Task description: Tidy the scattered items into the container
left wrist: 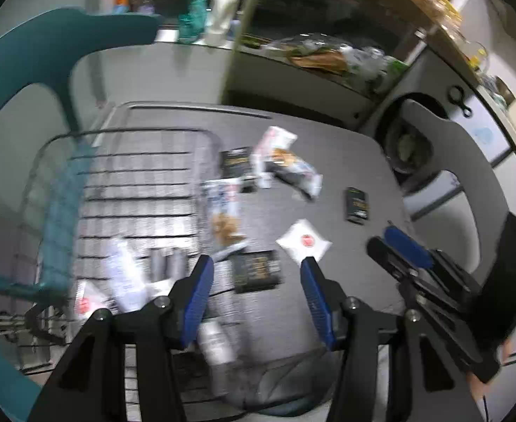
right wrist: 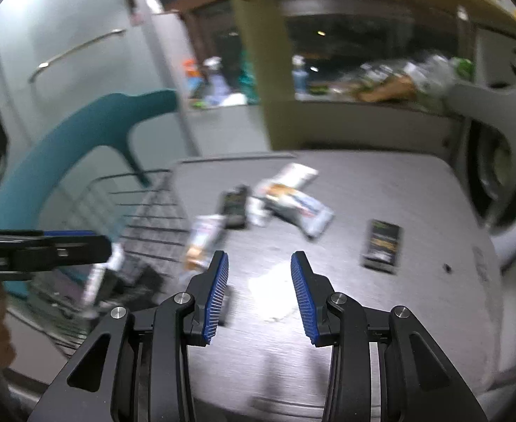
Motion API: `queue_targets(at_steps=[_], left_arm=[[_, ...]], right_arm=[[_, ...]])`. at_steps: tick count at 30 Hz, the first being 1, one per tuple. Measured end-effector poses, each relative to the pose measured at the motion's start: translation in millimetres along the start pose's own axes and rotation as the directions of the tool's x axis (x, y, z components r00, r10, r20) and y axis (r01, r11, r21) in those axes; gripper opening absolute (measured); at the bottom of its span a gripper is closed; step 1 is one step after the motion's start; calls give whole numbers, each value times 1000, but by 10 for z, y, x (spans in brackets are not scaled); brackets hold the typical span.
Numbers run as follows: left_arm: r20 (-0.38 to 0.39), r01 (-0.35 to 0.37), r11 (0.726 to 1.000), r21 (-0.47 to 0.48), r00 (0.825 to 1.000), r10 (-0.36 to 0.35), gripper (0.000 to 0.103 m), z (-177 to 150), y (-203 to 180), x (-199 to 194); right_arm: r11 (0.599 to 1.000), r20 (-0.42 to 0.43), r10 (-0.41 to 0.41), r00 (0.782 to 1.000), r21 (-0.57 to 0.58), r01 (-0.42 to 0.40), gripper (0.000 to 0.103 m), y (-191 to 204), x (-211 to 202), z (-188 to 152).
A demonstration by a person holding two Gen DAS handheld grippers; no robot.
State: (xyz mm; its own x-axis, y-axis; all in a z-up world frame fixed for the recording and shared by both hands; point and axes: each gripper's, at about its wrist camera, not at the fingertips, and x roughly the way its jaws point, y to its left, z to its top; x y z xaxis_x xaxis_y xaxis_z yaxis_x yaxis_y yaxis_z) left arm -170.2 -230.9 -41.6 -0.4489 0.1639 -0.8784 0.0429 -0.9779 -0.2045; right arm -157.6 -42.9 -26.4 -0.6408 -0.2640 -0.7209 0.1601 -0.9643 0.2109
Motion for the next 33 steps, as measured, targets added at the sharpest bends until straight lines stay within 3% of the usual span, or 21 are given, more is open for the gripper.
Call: queue_targets(at_steps=[4,8,15,24,28,33], left_arm=[[-41,26,999,27,999,-25,57,-18,-333,275],[-97,16,1000,-18,995,-18,57,-179,-562,722],[-132,-189,981,-44,974,182,57,-380,-652,1405],[-73,-330,940,-83,943,324,57,-363,-466,1525],[-54,-365,928,-76,931,362,58,-334,-427,1546],[-33,-421,903,-85,907,420,61,-300,-399,1571]], right_arm=[[999,-50,-35,998,27,36,38,-337,140,-153],[998,-96,-48,994,28,51,38,-580,345,-278],[988,-101,-92,991,113,103,38,-998,741,-274],[979,-65,-123,990,157,132,39,-1159,1085,0],[971,-38,-148,988,187,152,55,-1198,1175,107],[965,-45,-167,985,196,173,56,-1207,1320,185]])
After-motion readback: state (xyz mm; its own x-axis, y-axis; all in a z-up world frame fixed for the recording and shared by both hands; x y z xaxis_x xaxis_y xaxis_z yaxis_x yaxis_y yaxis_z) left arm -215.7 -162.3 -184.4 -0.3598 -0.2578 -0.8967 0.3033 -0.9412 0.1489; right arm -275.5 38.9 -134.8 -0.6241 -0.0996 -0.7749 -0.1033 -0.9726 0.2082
